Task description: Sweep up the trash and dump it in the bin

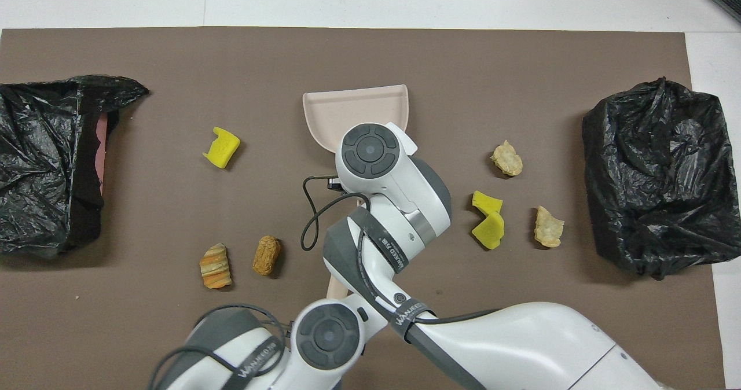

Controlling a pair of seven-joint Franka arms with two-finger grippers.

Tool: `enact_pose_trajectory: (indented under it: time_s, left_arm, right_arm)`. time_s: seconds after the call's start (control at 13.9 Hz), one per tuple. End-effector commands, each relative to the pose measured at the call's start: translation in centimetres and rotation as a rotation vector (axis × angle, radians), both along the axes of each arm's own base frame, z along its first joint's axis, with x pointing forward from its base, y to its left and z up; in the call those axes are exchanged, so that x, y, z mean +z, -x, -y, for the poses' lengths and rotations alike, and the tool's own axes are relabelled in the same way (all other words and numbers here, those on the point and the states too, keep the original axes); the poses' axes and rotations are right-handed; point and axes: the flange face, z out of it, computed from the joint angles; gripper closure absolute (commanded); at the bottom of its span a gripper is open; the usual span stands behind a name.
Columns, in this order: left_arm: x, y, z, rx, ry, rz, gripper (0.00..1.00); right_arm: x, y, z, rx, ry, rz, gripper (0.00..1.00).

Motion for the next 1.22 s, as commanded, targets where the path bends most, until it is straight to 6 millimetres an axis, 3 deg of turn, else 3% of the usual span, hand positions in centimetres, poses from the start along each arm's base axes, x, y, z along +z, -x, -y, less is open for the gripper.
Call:
enact_pose_trajectory:
  time_s: [0.0, 0.07, 0.22, 0.43, 0.58, 0.79, 0.93, 1.01, 1.15]
  left_arm:
    - [2.8, -4.4, -5.3, -0.008, -0.038, 0.077, 1.00]
    - [3.0, -6.7, -7.3, -0.021, -0.029, 0.080, 1.00]
    - [3.7, -11.0, -11.2, 0.020, 0.009, 0.075, 1.00]
    - [4.3, -15.0, -16.2, 0.028, -0.016, 0.102, 1.00]
    - [3.1, -17.3, -18.7, 0.045, -0.021, 0.097, 1.00]
    - [0.1, -20.9, -20.5, 0.032, -0.054, 0.093, 1.00]
    - [-1.2, -22.7, -22.0, 0.057, -0.053, 0.109, 1.00]
    - [-2.0, -23.3, -22.8, 0.070, -0.057, 0.103, 1.00]
    - [-3.8, -24.0, -23.3, 0.077, -0.056, 0.096, 1.00]
  right_arm:
    - [1.6, -0.3, 0.3, 0.058, -0.024, 0.040, 1.00]
    - [2.4, 0.0, -0.2, 0.124, -0.025, 0.055, 1.00]
    - [4.6, 0.2, 1.0, 0.173, -0.017, 0.064, 1.00]
    - [8.0, 1.0, 3.2, 0.329, 0.017, 0.022, 1.00]
    - [9.5, 1.3, 5.5, 0.476, 0.052, -0.038, 1.00]
    - [11.0, 0.0, 10.7, 0.782, 0.056, -0.092, 1.00]
    - [10.6, -0.9, 13.9, 0.971, 0.037, -0.127, 1.00]
    - [10.3, -1.1, 14.5, 1.060, 0.030, -0.133, 1.00]
    - [9.6, -1.2, 17.1, 1.192, 0.018, -0.153, 1.00]
